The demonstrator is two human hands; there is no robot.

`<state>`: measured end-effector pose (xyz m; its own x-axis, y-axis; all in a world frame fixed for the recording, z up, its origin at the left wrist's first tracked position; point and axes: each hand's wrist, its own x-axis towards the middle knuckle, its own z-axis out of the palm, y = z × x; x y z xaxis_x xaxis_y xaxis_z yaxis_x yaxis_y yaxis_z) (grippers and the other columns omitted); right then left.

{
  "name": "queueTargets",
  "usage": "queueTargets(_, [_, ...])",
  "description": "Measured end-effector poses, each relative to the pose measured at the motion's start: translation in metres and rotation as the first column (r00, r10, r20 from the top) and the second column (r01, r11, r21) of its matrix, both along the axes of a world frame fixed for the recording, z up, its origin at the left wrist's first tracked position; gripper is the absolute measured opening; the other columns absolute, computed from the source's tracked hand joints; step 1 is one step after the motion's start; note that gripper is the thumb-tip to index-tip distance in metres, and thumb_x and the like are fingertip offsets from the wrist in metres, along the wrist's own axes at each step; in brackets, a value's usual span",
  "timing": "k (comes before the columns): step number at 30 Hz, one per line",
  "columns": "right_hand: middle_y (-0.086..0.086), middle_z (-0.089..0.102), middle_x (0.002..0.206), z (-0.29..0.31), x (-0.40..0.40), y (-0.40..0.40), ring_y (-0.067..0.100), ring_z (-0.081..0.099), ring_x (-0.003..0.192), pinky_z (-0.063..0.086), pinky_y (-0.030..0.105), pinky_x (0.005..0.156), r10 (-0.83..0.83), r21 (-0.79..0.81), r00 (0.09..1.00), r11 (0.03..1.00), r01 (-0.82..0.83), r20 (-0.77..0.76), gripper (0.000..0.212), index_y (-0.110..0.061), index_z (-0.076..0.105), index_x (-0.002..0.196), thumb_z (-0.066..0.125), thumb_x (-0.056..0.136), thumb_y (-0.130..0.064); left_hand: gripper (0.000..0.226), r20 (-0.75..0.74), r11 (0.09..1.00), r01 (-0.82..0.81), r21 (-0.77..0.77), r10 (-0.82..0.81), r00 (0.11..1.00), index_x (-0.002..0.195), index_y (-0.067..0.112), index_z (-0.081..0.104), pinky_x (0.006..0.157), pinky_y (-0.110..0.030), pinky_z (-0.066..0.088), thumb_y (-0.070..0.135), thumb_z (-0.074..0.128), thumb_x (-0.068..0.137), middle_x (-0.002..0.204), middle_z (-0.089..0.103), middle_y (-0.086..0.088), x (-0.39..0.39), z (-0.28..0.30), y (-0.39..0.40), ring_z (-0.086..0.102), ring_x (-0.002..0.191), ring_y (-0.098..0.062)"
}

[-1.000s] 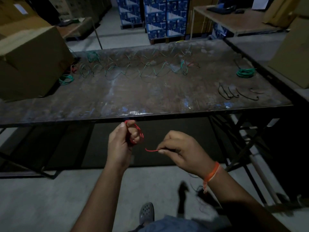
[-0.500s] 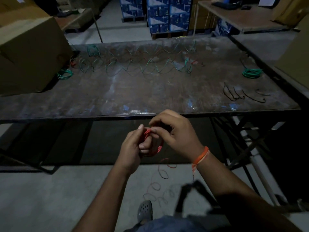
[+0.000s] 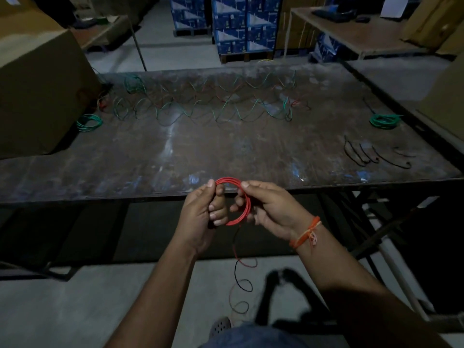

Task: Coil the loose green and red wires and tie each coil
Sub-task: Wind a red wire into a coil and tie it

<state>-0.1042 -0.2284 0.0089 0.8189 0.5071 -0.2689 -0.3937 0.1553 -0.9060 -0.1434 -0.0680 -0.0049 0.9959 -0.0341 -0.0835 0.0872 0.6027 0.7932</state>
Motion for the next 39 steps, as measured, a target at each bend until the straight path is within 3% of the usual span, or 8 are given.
queueTargets(3, [-0.002,0.047,0.061,0.008,0.011,0.009,0.014,0.053,0.061,0.026,0.015,0.04,0.046,0.15,0.977,0.989,-0.015,-0.209,0.024,-0.015,0.057,0.086,0.05,0.102,-0.032,0.031,0.003,0.996,-0.024,0.085,0.024,1.0,0.08,0.013,0.048,0.037,-0.015,0.024,0.031,0.04,0.105,0.052,0.029,0.009,0.018,0.003,0.008,0.025,0.039,-0.001])
queueTargets(5, [-0.005,0.038,0.056,0.012,0.019,0.016,0.009,0.044,0.052,0.019,0.014,0.039,0.019,0.149,0.978,0.989,0.013,-0.209,0.027,-0.015,0.056,0.084,0.05,0.102,-0.034,0.032,0.01,0.996,-0.016,0.093,0.015,1.0,0.08,0.013,0.049,0.039,-0.016,0.026,0.03,0.041,0.105,0.052,0.028,0.009,0.027,0.003,0.011,0.025,0.04,-0.002])
queueTargets(11, [-0.004,0.028,0.055,0.013,0.035,0.038,0.006,0.024,0.043,0.016,0.015,0.037,-0.26,-0.012,0.952,0.964,0.265,0.161,0.036,-0.017,0.049,0.074,0.047,0.107,-0.031,0.029,-0.005,0.959,0.261,-0.112,-0.264,0.965,0.08,0.009,0.055,0.05,-0.025,0.039,0.024,0.041,0.099,0.049,0.027,0.008,0.05,0.014,0.033,0.026,0.04,-0.007])
queueTargets(16, [-0.006,0.031,0.052,0.015,0.04,0.053,0.007,0.026,0.045,0.025,0.016,0.043,-0.35,0.007,0.87,0.929,0.371,0.348,0.037,-0.012,0.047,0.074,0.043,0.109,-0.025,0.042,-0.028,0.901,0.34,-0.27,-0.36,0.932,0.074,0.01,0.059,0.047,-0.024,0.024,0.031,0.034,0.101,0.052,0.014,0.008,0.062,0.019,0.041,0.012,0.043,-0.009])
queueTargets(27, [-0.004,0.05,0.055,-0.004,0.066,0.034,0.012,0.049,0.053,0.042,0.03,0.056,-0.265,-0.133,0.773,0.903,0.408,0.576,0.04,-0.013,0.057,0.078,0.046,0.104,-0.041,0.022,-0.091,0.977,0.099,-0.188,-0.117,0.989,0.073,0.018,0.042,0.037,-0.02,0.007,0.028,0.045,0.092,0.053,0.006,0.009,0.085,0.025,0.012,0.003,0.041,-0.009])
queueTargets(30, [0.0,0.06,0.068,-0.009,0.076,0.004,0.012,0.055,0.066,0.046,0.028,0.066,-0.138,-0.202,0.806,0.931,0.304,0.575,0.036,-0.006,0.061,0.083,0.049,0.106,-0.032,0.029,-0.113,0.974,0.028,-0.226,-0.055,0.992,0.074,0.018,0.043,0.037,-0.019,0.007,0.025,0.038,0.101,0.055,0.006,0.009,0.092,0.024,0.012,0.002,0.043,-0.008])
queueTargets(33, [-0.004,0.062,0.073,-0.027,0.082,-0.031,0.007,0.058,0.069,0.047,0.02,0.069,-0.025,-0.261,0.866,0.949,0.178,0.499,0.008,-0.012,0.062,0.092,0.062,0.099,-0.008,0.032,-0.144,0.968,-0.038,-0.247,0.002,0.99,0.075,0.019,0.042,0.038,-0.019,0.008,0.025,0.034,0.105,0.056,0.005,0.009,0.096,0.021,0.016,0.002,0.045,-0.008])
queueTargets(39, [0.002,0.058,0.071,-0.051,0.078,-0.063,0.012,0.06,0.064,0.051,0.021,0.064,-0.119,-0.248,0.881,0.934,0.255,0.458,0.011,-0.006,0.059,0.1,0.064,0.095,0.003,0.034,-0.179,0.949,-0.168,-0.266,0.122,0.976,0.076,0.018,0.043,0.036,-0.019,0.01,0.025,0.032,0.107,0.057,0.005,0.009,0.093,0.015,0.009,0.002,0.046,-0.009])
